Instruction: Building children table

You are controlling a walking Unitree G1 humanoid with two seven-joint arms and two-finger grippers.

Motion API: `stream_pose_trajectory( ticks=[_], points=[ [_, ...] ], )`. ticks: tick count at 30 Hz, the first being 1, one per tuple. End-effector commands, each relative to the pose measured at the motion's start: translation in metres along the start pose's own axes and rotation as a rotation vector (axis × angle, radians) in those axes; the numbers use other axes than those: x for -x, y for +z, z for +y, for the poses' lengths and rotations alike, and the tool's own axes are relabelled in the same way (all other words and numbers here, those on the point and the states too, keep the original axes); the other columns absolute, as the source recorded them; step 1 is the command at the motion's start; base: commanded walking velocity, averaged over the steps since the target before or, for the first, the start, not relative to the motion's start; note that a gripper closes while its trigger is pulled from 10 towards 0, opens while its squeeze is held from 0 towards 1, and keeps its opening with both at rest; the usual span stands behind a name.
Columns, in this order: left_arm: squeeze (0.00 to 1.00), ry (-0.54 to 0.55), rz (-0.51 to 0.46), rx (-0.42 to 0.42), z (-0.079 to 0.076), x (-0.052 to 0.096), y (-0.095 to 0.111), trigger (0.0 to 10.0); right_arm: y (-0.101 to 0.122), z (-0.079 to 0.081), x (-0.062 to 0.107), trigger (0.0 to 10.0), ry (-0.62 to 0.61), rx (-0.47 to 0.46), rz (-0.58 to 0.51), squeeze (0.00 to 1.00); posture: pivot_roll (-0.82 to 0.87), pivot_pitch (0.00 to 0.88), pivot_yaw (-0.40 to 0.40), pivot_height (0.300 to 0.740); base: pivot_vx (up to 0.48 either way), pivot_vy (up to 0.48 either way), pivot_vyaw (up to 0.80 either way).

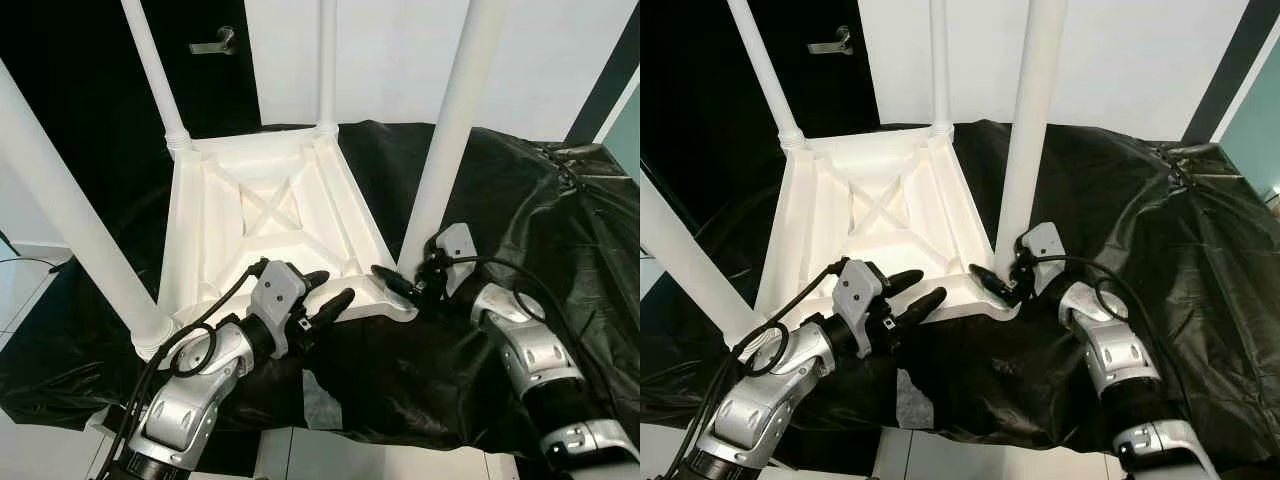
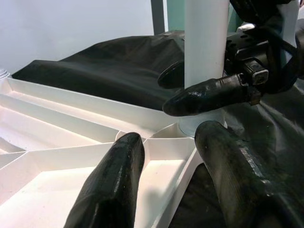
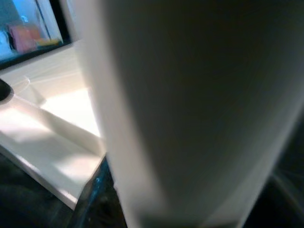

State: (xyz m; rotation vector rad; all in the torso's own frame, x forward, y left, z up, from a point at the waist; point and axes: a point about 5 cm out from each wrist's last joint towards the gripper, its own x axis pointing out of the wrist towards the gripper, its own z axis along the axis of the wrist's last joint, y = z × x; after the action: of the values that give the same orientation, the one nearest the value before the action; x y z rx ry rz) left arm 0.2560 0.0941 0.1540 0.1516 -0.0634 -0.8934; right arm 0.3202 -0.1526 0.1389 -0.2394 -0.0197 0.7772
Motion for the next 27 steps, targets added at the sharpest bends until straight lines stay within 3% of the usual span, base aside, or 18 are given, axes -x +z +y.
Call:
stream_pose_trajectory(
  ticks=[1,9,10,14,27],
  points=[
    [0.0,-0.045,-0.004,-0.008,-0.001,0.0,0.001,10.0,-0.002,0.003,0.001,0.0,0.04,0.011,0.013,0.0,0.06,0.0,-0.023,0.74,0.0,0.0,0.0],
    [0.0,-0.04,-0.003,0.001,-0.005,0.003,0.0,10.0,-0.008,0.007,0.008,0.0,-0.017,-0.024,0.012,0.0,0.07,0.0,-0.029,0.74,0.0,0.0,0.0],
    [0.0,-0.04,-0.002,0.002,-0.005,0.003,0.0,10.0,-0.009,0.007,0.009,10.0,-0.06,-0.02,0.016,0.0,0.06,0.0,-0.027,0.74,0.0,0.0,0.0],
    [0.0,-0.043,0.0,0.006,-0.006,0.004,0.0,10.0,-0.011,0.009,0.01,10.0,-0.125,-0.026,0.018,0.0,0.06,0.0,-0.022,0.74,0.0,0.0,0.0],
    [0.0,-0.07,0.004,0.014,-0.009,0.003,0.0,10.0,-0.014,0.034,0.004,10.0,-0.578,-0.087,0.057,0.0,0.05,0.0,-0.004,0.74,0.0,0.0,0.0]
  ],
)
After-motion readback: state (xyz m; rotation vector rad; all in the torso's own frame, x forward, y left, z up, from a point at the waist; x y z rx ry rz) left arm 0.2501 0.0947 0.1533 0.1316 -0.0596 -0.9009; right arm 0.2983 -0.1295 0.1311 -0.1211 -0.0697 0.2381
